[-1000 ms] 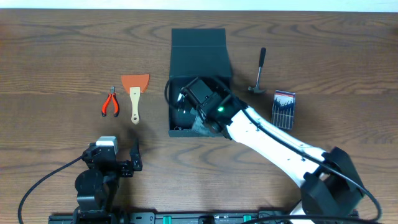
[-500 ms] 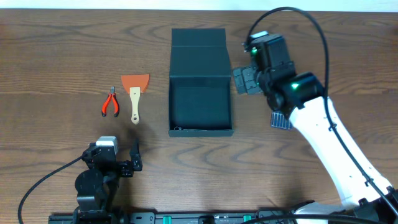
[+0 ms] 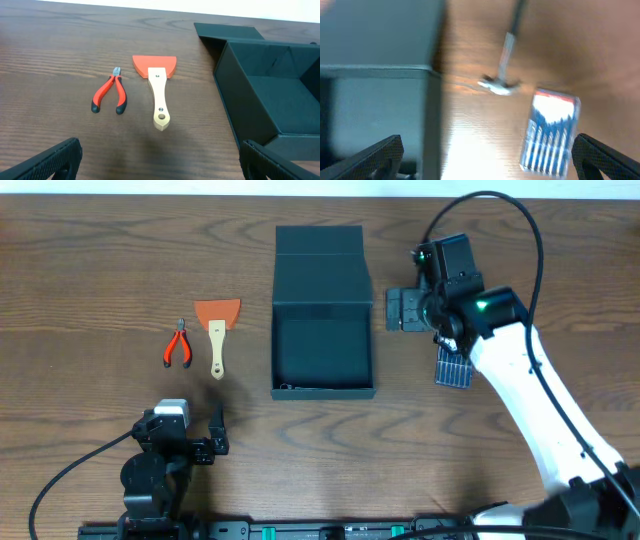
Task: Pack container
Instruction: 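Move the right gripper to the screwdriver set case and grasp it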
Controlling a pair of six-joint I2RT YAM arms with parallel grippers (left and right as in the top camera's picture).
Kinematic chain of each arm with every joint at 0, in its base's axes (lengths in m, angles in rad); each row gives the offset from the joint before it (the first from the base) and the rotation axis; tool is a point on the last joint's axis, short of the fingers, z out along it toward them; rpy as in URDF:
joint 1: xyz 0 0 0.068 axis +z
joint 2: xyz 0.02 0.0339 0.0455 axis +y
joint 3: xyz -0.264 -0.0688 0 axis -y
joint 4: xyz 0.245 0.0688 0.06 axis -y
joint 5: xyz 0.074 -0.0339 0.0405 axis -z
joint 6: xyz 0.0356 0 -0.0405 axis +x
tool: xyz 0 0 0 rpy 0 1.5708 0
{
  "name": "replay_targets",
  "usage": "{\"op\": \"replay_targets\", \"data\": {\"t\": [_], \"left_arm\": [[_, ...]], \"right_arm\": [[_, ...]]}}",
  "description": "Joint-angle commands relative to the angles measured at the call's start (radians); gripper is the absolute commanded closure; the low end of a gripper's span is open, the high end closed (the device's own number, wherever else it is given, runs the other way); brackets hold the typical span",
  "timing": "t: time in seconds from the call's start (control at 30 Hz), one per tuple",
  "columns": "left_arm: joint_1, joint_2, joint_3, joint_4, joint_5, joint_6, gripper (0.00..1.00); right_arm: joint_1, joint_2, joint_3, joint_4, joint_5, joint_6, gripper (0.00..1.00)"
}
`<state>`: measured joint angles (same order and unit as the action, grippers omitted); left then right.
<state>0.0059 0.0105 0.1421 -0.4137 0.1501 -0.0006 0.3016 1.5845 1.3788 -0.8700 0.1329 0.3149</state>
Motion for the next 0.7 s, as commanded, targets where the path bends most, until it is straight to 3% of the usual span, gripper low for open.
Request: {"op": "replay_targets", "data": {"t": [0.0, 0.3, 0.67], "left_arm": [[0.006, -0.005, -0.021, 0.0, -0.005, -0.001, 0.01], [0.006, -0.005, -0.021, 0.0, -0.005, -0.001, 0.02], [0.006, -0.005, -0.021, 0.0, -0.005, -0.001, 0.02]], "right_arm": [[-0.043, 0.077, -0.002, -0.024, 0.075, 0.134, 0.01], [-0.157, 0.203, -0.017, -0.107, 0.124, 0.371, 0.01], [-0.241, 0.188, -0.255, 0.092, 0.042, 0.319, 0.01]]}}
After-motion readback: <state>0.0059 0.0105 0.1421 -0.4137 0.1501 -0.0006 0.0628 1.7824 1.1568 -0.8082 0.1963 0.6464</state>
